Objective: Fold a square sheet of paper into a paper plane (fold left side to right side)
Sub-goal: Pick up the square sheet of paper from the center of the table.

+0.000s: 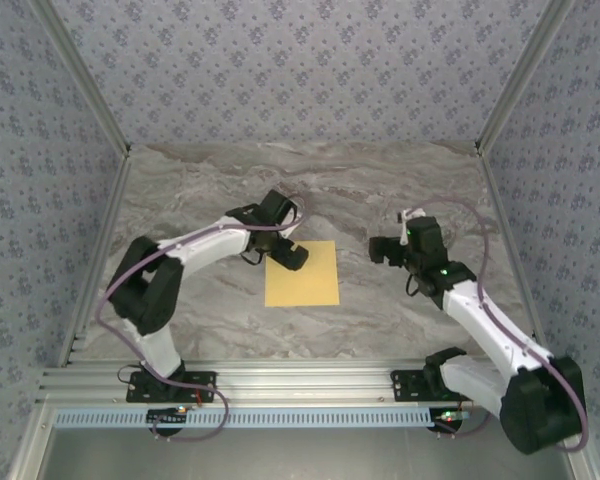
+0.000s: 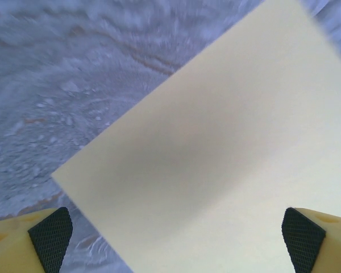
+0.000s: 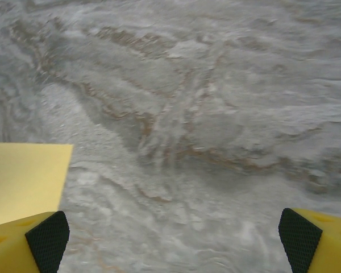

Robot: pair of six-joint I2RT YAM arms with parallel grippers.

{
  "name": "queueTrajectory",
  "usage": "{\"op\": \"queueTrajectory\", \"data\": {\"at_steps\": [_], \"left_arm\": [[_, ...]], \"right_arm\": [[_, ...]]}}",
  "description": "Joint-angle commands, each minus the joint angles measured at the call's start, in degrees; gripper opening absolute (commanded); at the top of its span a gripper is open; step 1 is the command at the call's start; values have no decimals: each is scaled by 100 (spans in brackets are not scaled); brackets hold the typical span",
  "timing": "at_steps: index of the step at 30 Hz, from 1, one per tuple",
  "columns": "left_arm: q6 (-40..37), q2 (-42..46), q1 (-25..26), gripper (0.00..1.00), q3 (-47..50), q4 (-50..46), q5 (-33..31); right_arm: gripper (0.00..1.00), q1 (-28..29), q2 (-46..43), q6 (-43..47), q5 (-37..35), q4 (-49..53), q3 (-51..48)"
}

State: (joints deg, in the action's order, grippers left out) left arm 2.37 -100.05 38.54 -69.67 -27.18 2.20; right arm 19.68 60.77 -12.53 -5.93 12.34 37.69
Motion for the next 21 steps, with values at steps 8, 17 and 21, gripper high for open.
{"op": "queueTrajectory", "data": {"at_steps": [8, 17, 21], "left_arm": [[2934, 1705, -164, 98, 2017, 1163, 1849], [3690, 1573, -158, 98, 2563, 1601, 2543], [3727, 1449, -117, 97, 2577, 1619, 2593]], "right_arm": [[100, 1054, 2686, -764, 281, 277, 1805], [100, 1362, 4230, -939, 269, 779, 2965], [100, 1507, 4538, -992, 243, 904, 3210]]}}
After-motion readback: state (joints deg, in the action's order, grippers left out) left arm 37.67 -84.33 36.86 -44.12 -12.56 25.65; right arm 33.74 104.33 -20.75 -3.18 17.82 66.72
